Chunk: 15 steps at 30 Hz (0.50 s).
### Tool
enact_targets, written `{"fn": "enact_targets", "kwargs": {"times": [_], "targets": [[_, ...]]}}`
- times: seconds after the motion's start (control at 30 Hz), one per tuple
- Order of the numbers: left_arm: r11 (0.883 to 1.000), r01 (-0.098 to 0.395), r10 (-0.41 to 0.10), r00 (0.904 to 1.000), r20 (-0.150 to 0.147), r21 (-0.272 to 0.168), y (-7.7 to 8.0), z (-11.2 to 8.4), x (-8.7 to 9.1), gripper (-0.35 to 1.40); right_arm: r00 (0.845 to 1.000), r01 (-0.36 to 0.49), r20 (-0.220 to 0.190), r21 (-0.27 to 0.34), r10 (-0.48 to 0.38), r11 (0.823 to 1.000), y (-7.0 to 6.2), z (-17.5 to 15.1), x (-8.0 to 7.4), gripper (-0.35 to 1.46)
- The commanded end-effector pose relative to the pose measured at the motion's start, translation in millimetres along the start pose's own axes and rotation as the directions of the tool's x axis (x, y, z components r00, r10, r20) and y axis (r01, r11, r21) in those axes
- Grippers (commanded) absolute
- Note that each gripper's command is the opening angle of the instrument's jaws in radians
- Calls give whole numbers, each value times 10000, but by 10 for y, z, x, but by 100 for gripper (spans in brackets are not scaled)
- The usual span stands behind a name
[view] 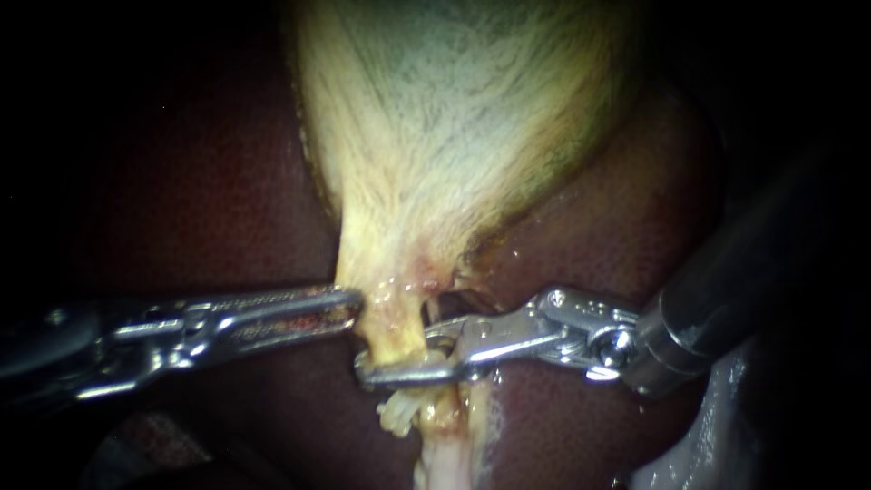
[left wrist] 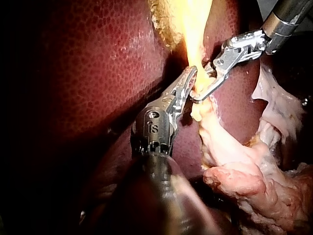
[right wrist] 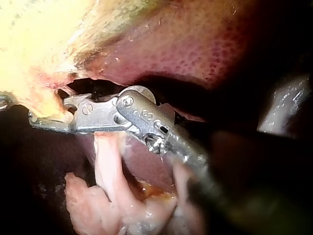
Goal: Going back third clip left tube
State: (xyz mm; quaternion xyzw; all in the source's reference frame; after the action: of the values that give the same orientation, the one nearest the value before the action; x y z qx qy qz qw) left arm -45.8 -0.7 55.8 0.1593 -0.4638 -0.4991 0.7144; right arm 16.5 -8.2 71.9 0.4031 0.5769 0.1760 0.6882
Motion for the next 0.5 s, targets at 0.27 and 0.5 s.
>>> {"fn": "enact_targets", "kwargs": {"times": [0.27, 0.5], "targets": [[10000, 0, 0, 10000, 2, -1, -1, -1, 0, -35, 10000, -7, -2, -9, 7, 10000, 0, 1, 0, -35], [10000, 0, 0, 10000, 2, -1, -1, -1, 0, -35, 9994, 339, 15, -51, -339, 9994, 2, 7, 2, 19]]}}
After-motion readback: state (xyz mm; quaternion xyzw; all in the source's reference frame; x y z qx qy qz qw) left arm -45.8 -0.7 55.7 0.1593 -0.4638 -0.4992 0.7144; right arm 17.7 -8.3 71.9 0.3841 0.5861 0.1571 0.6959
